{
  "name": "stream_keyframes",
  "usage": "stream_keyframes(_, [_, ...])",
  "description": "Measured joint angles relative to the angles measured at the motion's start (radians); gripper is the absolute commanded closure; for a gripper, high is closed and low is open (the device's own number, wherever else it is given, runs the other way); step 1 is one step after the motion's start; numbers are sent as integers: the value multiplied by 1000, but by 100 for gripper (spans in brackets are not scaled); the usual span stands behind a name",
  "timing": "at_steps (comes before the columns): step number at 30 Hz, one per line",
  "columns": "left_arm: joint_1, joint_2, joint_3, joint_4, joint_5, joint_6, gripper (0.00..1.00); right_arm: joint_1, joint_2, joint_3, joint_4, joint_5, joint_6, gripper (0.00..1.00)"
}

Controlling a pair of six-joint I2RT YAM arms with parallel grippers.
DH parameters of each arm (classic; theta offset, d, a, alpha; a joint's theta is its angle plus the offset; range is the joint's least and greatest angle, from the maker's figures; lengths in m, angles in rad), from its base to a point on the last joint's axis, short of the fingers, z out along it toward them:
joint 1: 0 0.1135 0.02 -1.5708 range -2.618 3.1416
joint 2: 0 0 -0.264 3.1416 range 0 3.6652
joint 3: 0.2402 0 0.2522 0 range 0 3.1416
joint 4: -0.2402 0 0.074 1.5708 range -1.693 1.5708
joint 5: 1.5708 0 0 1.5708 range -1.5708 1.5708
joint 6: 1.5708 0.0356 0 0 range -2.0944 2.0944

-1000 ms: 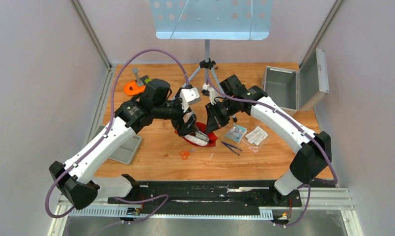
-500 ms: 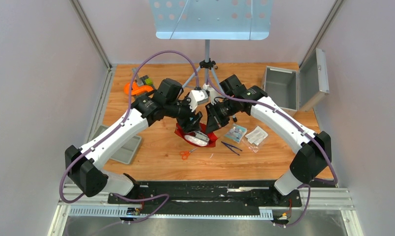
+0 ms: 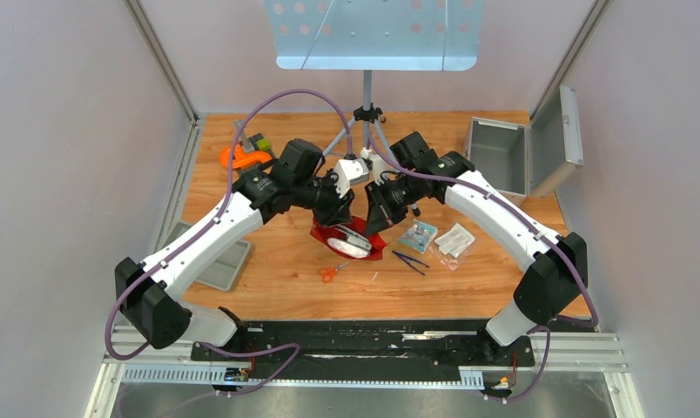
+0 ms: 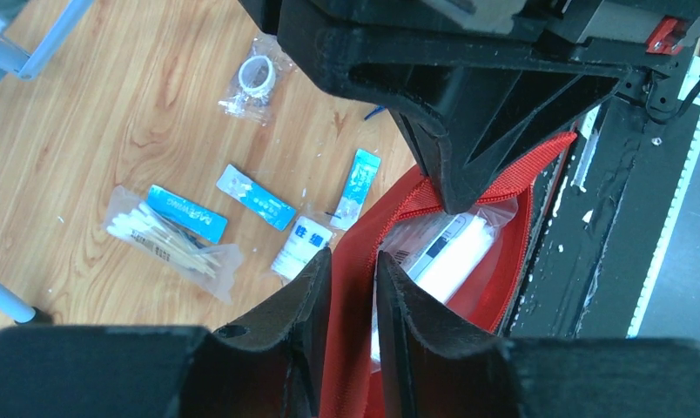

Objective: Organize the medicine kit
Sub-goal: Adjust the medicine pouch.

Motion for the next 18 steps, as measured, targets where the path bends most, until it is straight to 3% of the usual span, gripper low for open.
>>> stream_keyframes(3, [0, 0, 0, 0, -1, -1, 58, -5, 0, 0, 0, 0, 0, 100])
stream_keyframes(6, [0, 0, 0, 0, -4, -2, 61, -6, 0, 0, 0, 0, 0, 100])
stream_keyframes(8, [0, 1, 0, 0, -5, -2, 71, -6, 0, 0, 0, 0, 0, 100])
stream_keyframes(9, [0, 2, 0, 0, -6, -3, 86, -6, 0, 0, 0, 0, 0, 100])
stream_keyframes(11, [0, 4, 0, 0, -8, -7, 99, -6, 0, 0, 0, 0, 0, 100])
stream_keyframes(15, [-2, 9, 0, 0, -12, -5, 100, -6, 0, 0, -1, 0, 0, 100])
stream_keyframes(16, [-2, 9, 0, 0, -13, -5, 100, -6, 0, 0, -1, 0, 0, 96])
stream_keyframes(18, [-2, 10, 0, 0, -16, -7, 100, -6, 0, 0, 0, 0, 3, 59])
